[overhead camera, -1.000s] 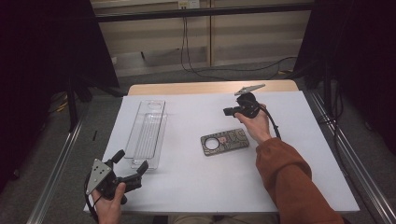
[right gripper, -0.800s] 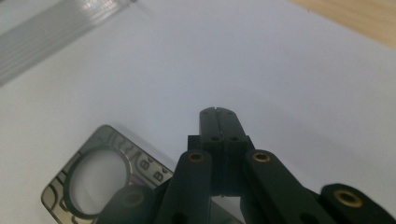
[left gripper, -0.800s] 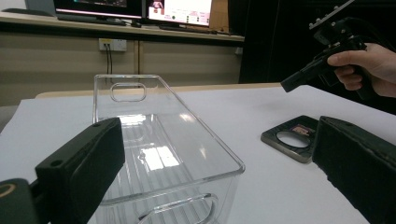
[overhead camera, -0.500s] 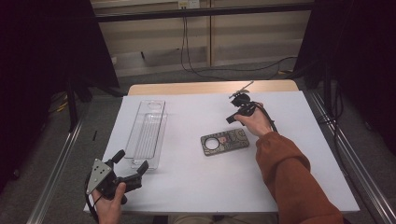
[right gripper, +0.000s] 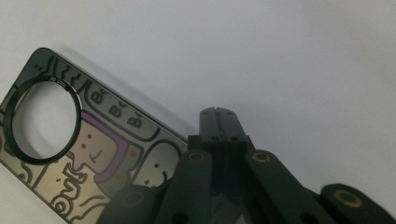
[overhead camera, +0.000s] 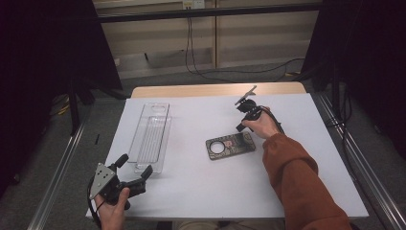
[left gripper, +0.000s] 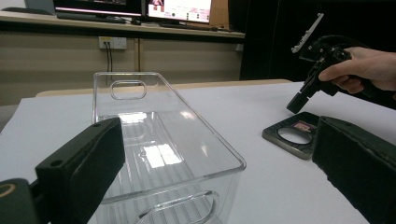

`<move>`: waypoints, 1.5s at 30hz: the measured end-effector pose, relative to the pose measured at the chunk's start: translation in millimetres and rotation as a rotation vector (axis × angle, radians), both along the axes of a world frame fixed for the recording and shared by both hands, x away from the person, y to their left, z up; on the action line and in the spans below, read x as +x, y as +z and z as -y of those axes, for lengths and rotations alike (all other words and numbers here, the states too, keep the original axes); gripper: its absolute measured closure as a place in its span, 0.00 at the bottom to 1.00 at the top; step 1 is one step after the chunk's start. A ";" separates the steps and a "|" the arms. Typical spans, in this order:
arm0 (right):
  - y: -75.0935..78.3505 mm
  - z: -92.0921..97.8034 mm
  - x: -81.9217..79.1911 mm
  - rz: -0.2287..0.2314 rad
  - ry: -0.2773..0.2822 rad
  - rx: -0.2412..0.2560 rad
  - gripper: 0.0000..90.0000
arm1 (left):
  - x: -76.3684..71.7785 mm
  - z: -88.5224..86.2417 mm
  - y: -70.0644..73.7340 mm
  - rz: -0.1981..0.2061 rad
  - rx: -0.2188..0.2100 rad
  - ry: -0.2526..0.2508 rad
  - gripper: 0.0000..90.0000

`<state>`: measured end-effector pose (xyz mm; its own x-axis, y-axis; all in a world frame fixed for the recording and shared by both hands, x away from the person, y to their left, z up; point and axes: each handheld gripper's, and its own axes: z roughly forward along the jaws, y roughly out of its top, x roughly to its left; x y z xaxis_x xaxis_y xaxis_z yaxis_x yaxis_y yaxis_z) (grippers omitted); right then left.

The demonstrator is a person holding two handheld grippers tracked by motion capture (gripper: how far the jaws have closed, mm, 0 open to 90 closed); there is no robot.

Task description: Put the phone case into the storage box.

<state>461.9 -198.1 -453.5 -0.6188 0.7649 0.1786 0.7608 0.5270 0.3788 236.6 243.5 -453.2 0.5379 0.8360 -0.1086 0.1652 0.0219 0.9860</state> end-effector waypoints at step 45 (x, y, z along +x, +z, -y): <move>-6.4 10.3 -30.7 -0.004 0.022 -0.014 1.00 | -0.5 -1.4 0.6 0.002 -0.007 -0.007 0.03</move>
<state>431.2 -208.4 -459.9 -0.6350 0.7536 0.1700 0.7503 0.5491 0.3682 236.1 244.9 -452.6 0.5437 0.8316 -0.1132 0.1633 0.0275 0.9862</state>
